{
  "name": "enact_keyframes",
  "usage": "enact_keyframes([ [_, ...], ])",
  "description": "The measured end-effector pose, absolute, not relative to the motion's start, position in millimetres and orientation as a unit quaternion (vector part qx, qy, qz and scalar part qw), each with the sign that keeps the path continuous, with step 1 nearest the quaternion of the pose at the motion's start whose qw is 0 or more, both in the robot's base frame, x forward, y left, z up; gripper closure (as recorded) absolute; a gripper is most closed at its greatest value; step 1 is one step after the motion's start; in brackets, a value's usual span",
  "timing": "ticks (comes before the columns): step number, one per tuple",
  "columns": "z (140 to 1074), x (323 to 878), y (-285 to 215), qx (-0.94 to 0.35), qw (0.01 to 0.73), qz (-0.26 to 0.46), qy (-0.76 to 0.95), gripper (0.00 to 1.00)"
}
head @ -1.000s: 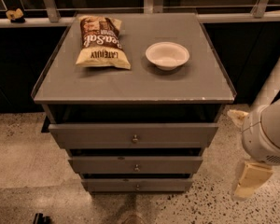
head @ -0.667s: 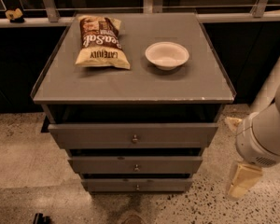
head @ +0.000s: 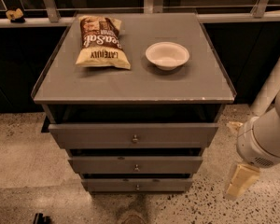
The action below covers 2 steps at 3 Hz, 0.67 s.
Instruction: Open middle drawer
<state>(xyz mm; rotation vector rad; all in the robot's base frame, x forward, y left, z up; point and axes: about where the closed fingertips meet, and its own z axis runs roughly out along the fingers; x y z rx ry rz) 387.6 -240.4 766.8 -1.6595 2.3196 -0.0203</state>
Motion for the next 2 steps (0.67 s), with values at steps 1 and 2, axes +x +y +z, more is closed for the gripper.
enact_keyframes([
  [1,765.3,362.8,-244.1,-0.576,0.145,-0.011,0.804,0.0],
  [2,753.5,329.1,-250.7,-0.575,0.145,-0.026,0.805,0.0],
])
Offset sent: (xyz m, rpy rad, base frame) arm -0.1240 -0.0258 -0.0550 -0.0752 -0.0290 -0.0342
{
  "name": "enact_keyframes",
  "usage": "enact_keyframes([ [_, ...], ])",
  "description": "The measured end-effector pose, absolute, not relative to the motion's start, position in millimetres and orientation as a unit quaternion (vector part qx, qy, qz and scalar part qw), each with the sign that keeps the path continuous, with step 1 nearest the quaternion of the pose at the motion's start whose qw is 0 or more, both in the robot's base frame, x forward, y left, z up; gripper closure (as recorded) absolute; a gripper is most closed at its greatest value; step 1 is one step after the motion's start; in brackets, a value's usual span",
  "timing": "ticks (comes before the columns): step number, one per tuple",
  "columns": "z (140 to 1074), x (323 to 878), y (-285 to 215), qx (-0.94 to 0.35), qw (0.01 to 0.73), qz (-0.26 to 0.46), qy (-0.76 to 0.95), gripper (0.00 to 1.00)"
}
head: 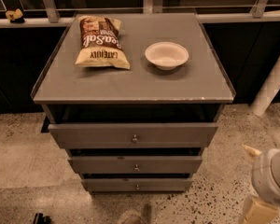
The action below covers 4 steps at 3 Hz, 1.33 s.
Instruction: Open middle drawer
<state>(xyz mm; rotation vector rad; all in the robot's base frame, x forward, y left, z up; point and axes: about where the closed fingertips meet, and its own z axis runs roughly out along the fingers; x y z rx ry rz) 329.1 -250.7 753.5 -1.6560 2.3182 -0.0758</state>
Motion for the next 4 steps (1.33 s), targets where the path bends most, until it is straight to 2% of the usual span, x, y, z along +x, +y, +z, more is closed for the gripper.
enact_keyframes([
  [2,667.5,281.0,-264.0,-0.591,0.121,-0.033,0.797,0.0],
  [4,591.7,289.5,-271.3,-0.598,0.101,-0.026,0.795,0.0],
])
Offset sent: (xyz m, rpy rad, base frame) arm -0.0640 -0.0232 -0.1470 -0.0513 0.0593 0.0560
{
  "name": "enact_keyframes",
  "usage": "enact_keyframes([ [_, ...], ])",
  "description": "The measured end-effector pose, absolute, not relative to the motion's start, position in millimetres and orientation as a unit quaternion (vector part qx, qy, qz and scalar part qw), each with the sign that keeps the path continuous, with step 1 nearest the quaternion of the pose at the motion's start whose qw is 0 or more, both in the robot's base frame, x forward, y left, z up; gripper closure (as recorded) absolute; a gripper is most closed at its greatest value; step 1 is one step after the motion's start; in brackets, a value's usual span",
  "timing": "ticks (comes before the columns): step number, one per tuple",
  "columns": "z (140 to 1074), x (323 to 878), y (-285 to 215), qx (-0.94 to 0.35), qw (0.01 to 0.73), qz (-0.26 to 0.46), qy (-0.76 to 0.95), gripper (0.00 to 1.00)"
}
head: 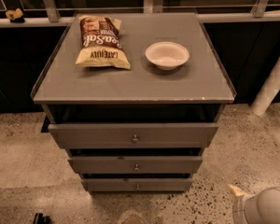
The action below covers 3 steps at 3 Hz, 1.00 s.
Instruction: Open middle drawer
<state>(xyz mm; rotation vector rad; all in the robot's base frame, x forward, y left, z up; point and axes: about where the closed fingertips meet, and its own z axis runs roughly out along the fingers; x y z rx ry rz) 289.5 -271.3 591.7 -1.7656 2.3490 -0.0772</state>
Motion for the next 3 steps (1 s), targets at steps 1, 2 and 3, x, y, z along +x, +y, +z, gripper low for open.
enact_keyframes([
  [1,547.9,335.0,-265.2,-0.597,0.076,-0.008,0.798,0.0],
  [2,550.5,332.5,-265.8,-0.599,0.078,-0.01,0.797,0.0],
  [3,530.5,325.2,-265.5,-0.604,0.069,-0.002,0.794,0.0],
])
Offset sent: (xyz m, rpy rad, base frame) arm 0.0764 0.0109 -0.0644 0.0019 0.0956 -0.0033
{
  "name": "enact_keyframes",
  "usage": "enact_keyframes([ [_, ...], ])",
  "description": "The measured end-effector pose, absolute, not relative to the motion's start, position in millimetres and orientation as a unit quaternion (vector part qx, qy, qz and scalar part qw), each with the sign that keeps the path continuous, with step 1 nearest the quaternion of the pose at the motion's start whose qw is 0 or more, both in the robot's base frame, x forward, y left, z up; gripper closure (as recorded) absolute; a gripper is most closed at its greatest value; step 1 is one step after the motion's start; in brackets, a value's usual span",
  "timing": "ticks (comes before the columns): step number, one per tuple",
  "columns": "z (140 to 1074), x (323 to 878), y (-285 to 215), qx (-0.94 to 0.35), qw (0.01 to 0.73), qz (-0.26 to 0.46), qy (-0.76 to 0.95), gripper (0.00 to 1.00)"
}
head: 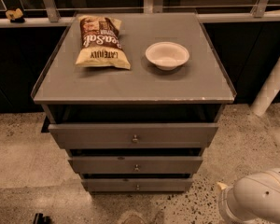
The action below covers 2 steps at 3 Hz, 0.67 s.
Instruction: Open middle drawer
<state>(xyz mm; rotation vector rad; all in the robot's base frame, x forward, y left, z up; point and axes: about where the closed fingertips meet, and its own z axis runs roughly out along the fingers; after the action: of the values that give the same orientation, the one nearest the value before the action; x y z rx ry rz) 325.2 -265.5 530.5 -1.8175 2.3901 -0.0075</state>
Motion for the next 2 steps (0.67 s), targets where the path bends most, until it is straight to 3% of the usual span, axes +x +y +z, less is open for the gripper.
enact_keyframes([
  [2,447.0,333.4,-238.4,-0.633,0.047,0.036,0.772,0.0],
])
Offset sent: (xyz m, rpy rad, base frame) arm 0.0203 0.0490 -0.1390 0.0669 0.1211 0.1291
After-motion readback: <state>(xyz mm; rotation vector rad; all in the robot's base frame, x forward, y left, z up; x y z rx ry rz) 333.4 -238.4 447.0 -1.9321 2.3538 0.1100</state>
